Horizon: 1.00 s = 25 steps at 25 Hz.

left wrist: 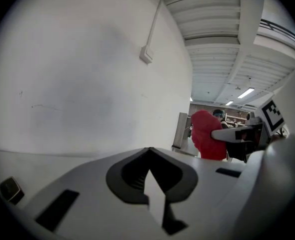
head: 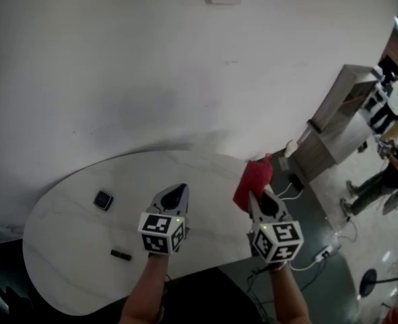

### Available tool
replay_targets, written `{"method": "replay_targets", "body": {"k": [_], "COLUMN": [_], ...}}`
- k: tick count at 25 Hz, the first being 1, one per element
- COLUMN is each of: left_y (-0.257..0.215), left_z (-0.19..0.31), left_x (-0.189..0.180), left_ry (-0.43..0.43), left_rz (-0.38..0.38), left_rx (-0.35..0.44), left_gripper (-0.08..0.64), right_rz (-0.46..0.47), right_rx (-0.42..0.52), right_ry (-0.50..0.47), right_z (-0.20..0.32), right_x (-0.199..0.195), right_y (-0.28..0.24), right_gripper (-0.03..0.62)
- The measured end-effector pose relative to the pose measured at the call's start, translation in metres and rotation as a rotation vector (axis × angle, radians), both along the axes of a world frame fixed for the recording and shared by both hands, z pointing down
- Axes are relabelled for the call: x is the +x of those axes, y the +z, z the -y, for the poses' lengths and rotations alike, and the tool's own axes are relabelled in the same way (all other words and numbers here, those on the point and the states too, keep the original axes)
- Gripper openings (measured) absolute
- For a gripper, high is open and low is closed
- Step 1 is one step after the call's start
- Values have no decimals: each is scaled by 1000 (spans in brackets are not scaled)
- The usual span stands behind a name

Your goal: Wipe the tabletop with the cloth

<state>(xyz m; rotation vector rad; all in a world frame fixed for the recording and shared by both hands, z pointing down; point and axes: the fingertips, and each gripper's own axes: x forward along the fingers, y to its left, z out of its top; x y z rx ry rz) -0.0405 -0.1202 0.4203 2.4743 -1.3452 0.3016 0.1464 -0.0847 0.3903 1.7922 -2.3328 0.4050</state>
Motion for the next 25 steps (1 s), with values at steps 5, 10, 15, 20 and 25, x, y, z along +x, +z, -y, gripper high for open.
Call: {"method": "replay_targets", "body": {"k": [5,10,15,20,25], "left_y": [-7,-11,-15,-17,-20], "left_z": [-8,-12,-15,-16,-16], "left_x": [-11,-17,-20,-19,-17], "left_ry": [-29,-46,-55,-55,-58], "left_rz": [1,3,0,4,5], "left_rx": [10,20,30,37,44], "left_gripper": [2,2,2,2,2], "right_rz": [1,-8,0,-6,-7], "right_rx": [15,40,49,50,49], "right_ry": [-43,-55,-52,-47,-43], "right_z": [-5,-8,-8,-3,-3], "right_x": [-16,-21,-25,-22,-19], "right_y": [0,-1,-1,-4,-4], "right_gripper": [48,46,46,46,46]}}
